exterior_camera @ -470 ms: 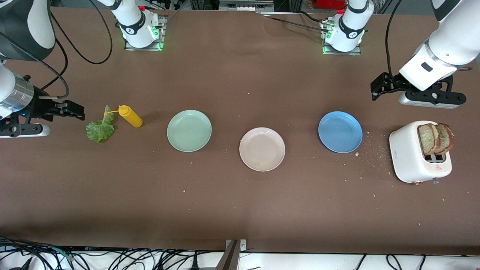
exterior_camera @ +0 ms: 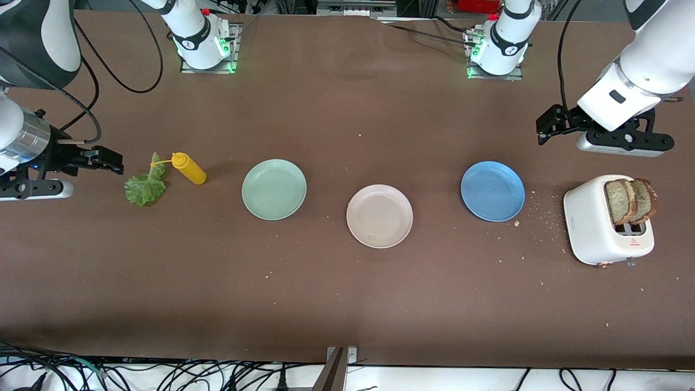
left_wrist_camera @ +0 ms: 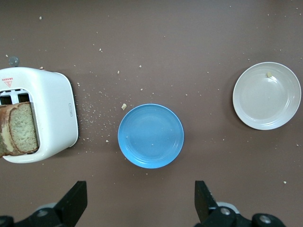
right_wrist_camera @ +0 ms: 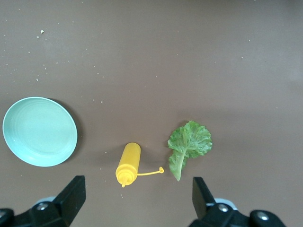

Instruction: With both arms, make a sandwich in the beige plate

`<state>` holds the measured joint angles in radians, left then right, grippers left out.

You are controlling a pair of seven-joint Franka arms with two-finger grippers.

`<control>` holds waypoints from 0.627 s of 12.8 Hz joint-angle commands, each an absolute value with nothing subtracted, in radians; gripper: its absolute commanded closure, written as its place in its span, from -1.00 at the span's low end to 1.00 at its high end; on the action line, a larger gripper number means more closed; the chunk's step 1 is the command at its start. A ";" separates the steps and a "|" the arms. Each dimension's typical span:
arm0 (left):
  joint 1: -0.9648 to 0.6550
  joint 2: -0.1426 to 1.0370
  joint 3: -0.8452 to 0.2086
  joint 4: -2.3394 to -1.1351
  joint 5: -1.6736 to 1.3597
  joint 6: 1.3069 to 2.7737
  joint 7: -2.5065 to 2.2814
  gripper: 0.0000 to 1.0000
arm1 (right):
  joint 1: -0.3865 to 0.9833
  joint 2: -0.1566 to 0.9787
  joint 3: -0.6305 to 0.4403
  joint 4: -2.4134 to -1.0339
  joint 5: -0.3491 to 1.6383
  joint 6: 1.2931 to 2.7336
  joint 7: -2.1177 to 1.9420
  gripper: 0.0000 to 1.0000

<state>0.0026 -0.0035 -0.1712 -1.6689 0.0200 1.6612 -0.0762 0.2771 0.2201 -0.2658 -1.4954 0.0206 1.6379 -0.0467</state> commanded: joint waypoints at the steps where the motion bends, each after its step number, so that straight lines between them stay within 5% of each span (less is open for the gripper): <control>1: 0.003 -0.003 -0.170 -1.646 -0.006 1.635 -0.078 -1.00 | 0.281 0.224 -0.267 -1.486 0.014 1.634 -0.032 -1.00; 8: 0.003 -0.003 -0.170 -1.646 -0.006 1.635 -0.086 -1.00 | 0.281 0.230 -0.267 -1.486 0.014 1.631 -0.034 -1.00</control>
